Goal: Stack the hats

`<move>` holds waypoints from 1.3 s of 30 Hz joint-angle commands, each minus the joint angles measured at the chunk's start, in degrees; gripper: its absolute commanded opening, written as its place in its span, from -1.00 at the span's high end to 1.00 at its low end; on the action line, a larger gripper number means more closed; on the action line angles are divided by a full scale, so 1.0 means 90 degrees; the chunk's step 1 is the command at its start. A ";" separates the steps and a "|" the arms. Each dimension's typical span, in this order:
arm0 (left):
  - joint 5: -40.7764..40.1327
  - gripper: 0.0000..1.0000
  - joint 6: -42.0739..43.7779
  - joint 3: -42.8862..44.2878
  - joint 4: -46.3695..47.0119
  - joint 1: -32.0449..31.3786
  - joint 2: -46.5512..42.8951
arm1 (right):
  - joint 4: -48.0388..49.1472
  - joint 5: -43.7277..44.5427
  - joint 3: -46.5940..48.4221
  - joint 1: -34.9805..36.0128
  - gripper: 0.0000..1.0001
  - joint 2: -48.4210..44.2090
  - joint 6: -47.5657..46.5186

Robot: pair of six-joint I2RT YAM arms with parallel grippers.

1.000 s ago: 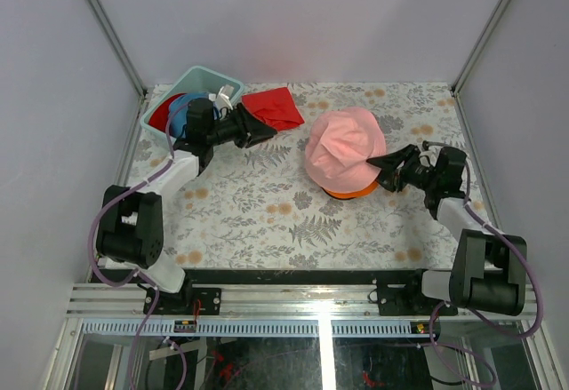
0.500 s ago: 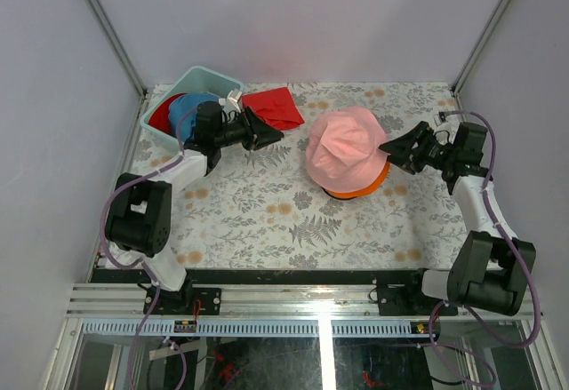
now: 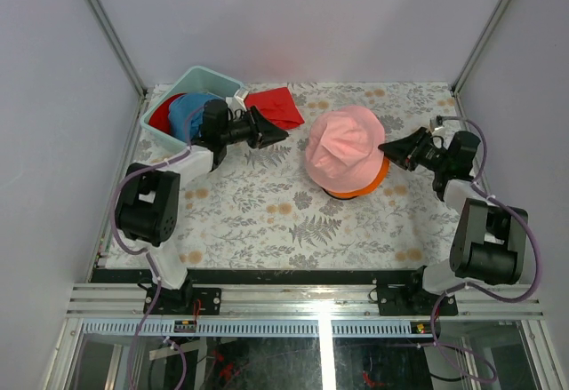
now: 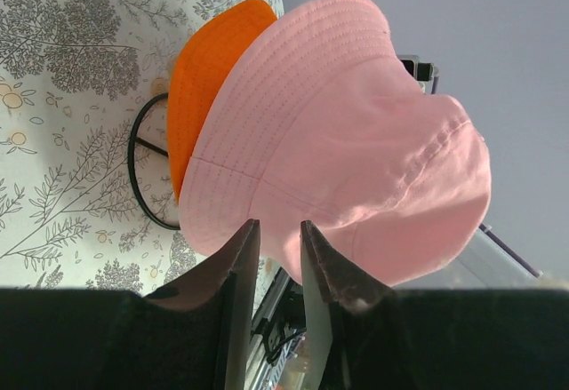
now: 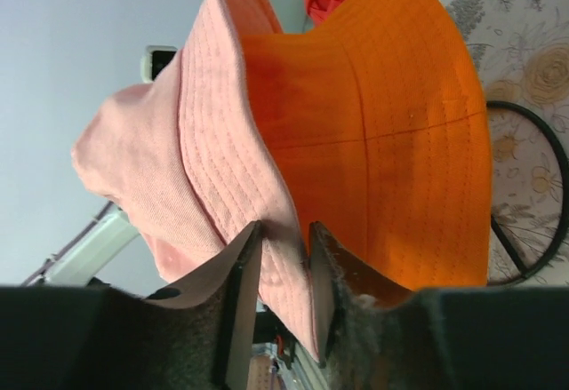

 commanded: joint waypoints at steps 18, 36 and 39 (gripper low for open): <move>0.0551 0.51 -0.1140 -0.0255 0.2565 0.0008 0.0876 | 0.7262 -0.0262 -0.0457 -0.0472 1.00 0.2639 0.5078; 0.0664 0.47 -0.2882 -0.0421 0.4990 -0.0309 0.2026 | 0.6006 -0.0310 0.0028 -0.0478 1.00 0.2680 0.4507; 0.0580 0.47 -0.2741 -0.0718 0.4950 -0.0383 0.1858 | 0.5850 -0.0310 0.0224 -0.0478 1.00 0.2645 0.4498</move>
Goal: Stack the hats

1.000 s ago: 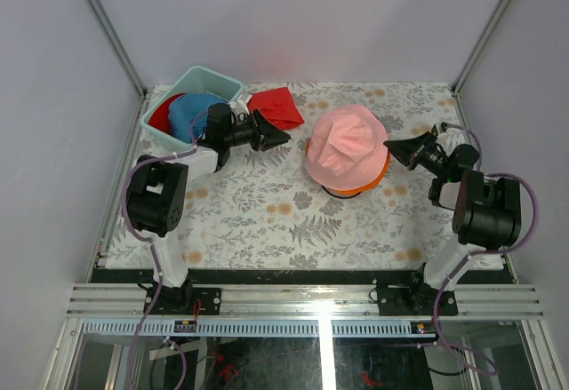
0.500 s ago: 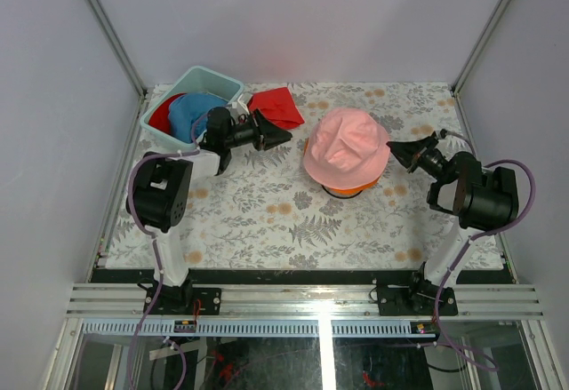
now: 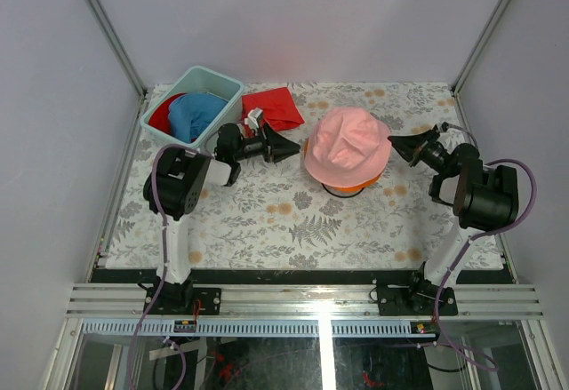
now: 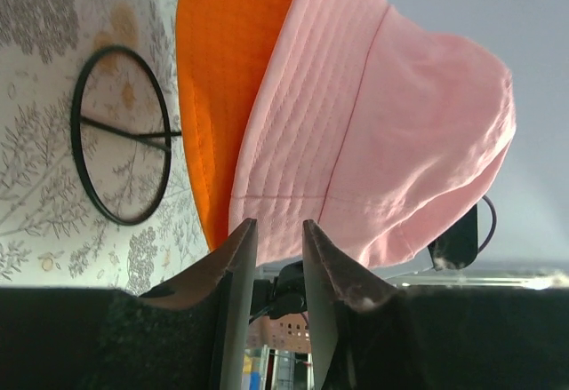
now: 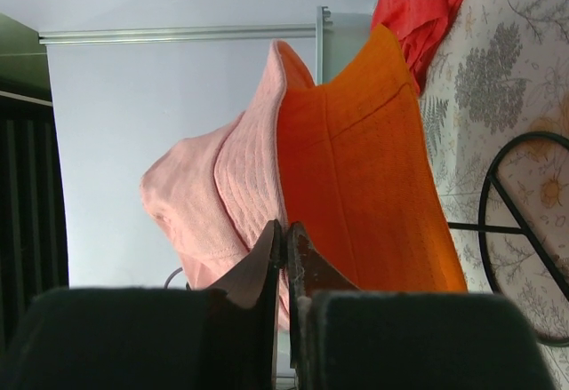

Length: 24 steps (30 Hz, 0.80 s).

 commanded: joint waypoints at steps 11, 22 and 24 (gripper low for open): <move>-0.0261 0.29 0.0334 -0.0842 0.0224 -0.0500 -0.0724 | -0.0441 0.0049 0.0747 -0.0029 1.00 -0.0255 -0.0237; -0.0585 0.24 0.0076 -0.1113 0.0722 -0.0884 -0.0620 | -0.0950 0.0139 0.0470 -0.0024 1.00 -0.0429 -0.0661; -0.0607 0.24 0.0231 -0.1189 0.0573 -0.0889 -0.0709 | -0.1209 0.0150 0.0427 -0.0026 1.00 -0.0481 -0.0851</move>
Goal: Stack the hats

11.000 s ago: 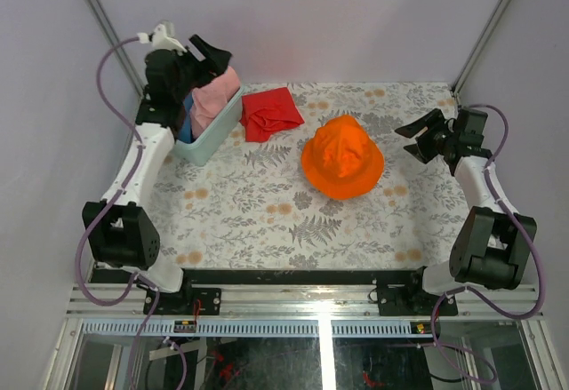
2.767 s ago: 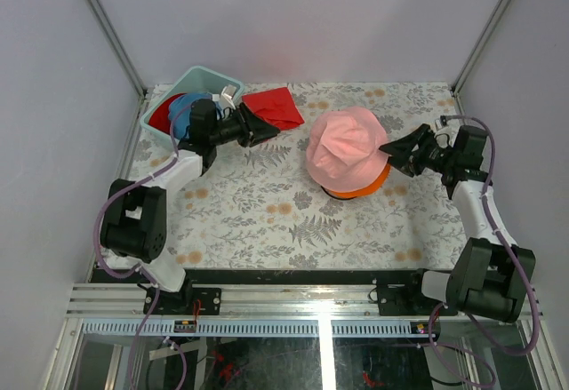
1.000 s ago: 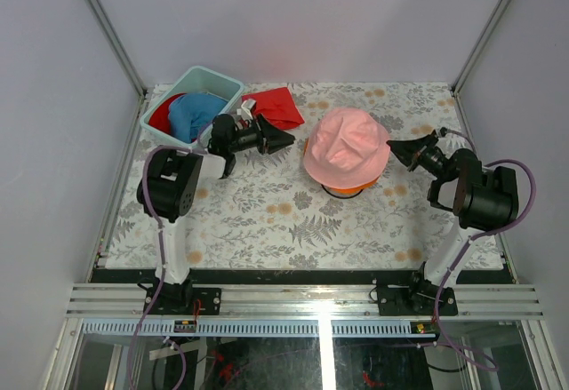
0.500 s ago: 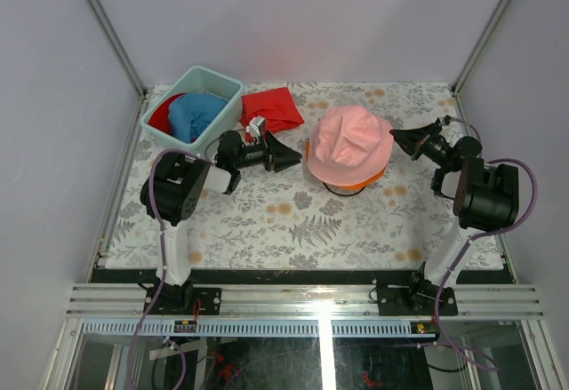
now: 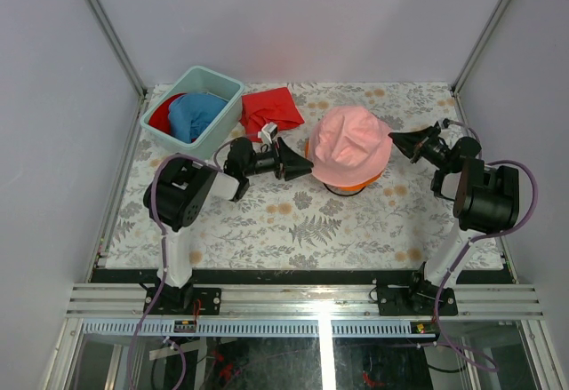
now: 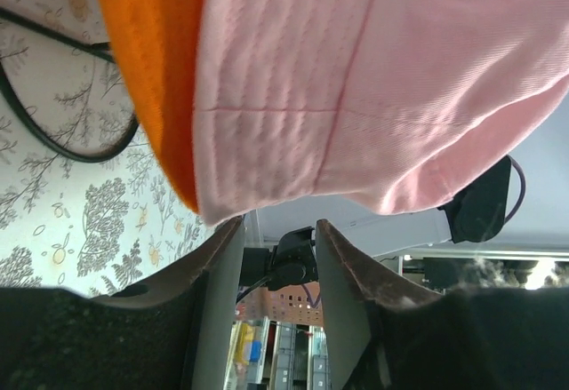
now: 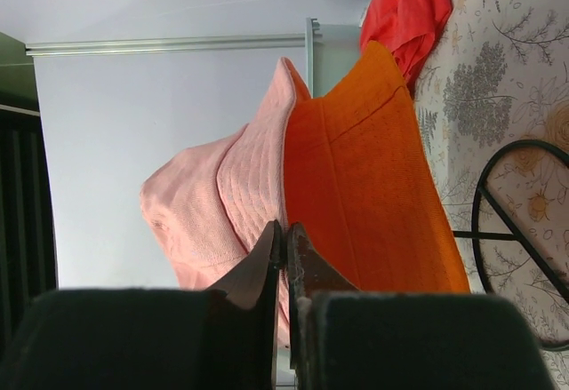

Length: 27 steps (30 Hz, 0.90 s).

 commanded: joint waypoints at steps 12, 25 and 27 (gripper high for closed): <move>-0.0459 0.22 0.0663 -0.0340 -0.0149 -0.0010 -0.0338 | -0.0642 0.0053 -0.0157 -0.0026 1.00 -0.0576 -0.0696; -0.0796 0.21 0.1139 -0.0084 -0.0642 -0.0116 -0.0286 | -0.0400 0.0065 -0.0210 -0.0025 1.00 -0.0669 -0.0439; -0.0848 0.21 0.1256 -0.0042 -0.0810 -0.0123 -0.0311 | -0.0337 0.0072 -0.0215 -0.0022 1.00 -0.0670 -0.0392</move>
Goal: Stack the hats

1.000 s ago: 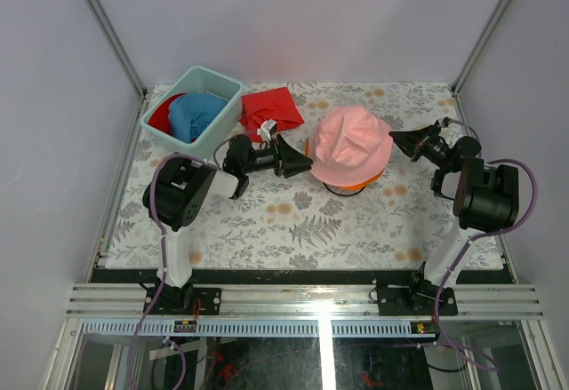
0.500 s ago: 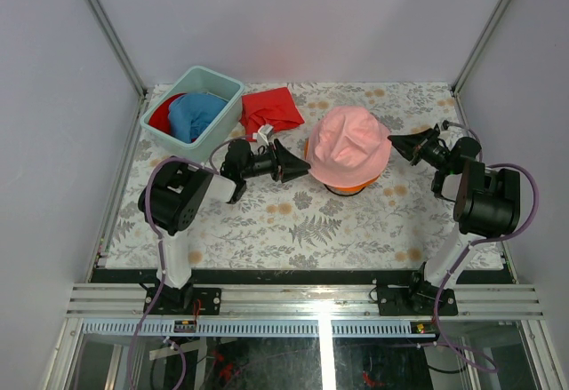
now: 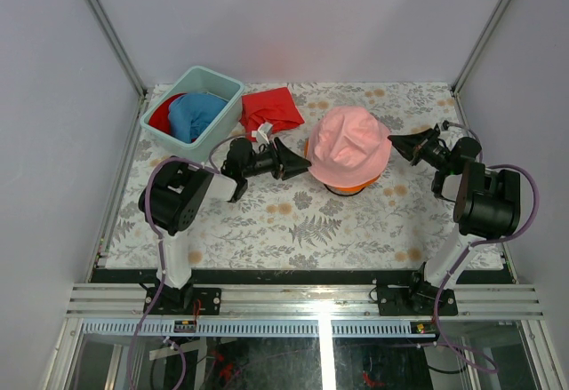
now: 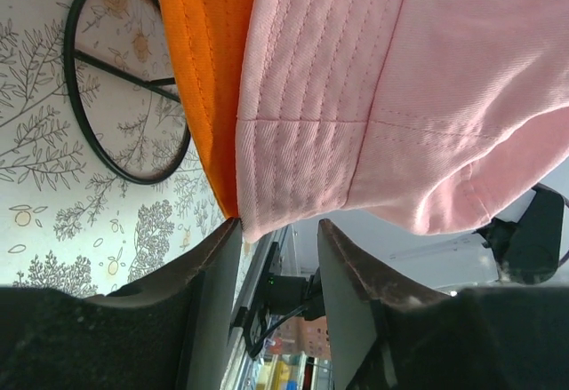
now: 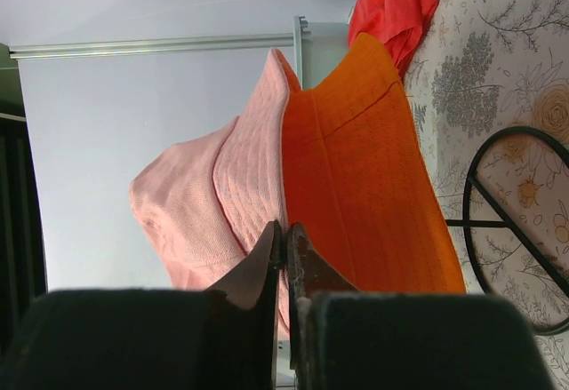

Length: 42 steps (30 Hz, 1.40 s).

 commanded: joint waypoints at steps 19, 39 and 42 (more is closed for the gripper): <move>-0.0591 0.25 0.0425 0.0560 -0.0117 -0.0230 0.0144 | 0.0410 0.0011 -0.0094 -0.0024 1.00 -0.0398 0.0171; -0.0910 1.00 0.0878 0.0277 -0.0954 0.0120 -0.0374 | -0.1718 0.0209 -0.0534 -0.0024 1.00 -0.0689 -0.1572; -0.0857 1.00 0.0832 0.0034 -0.0861 0.0317 -0.0374 | -0.2539 0.0358 -0.0538 -0.0027 1.00 -0.0735 -0.2169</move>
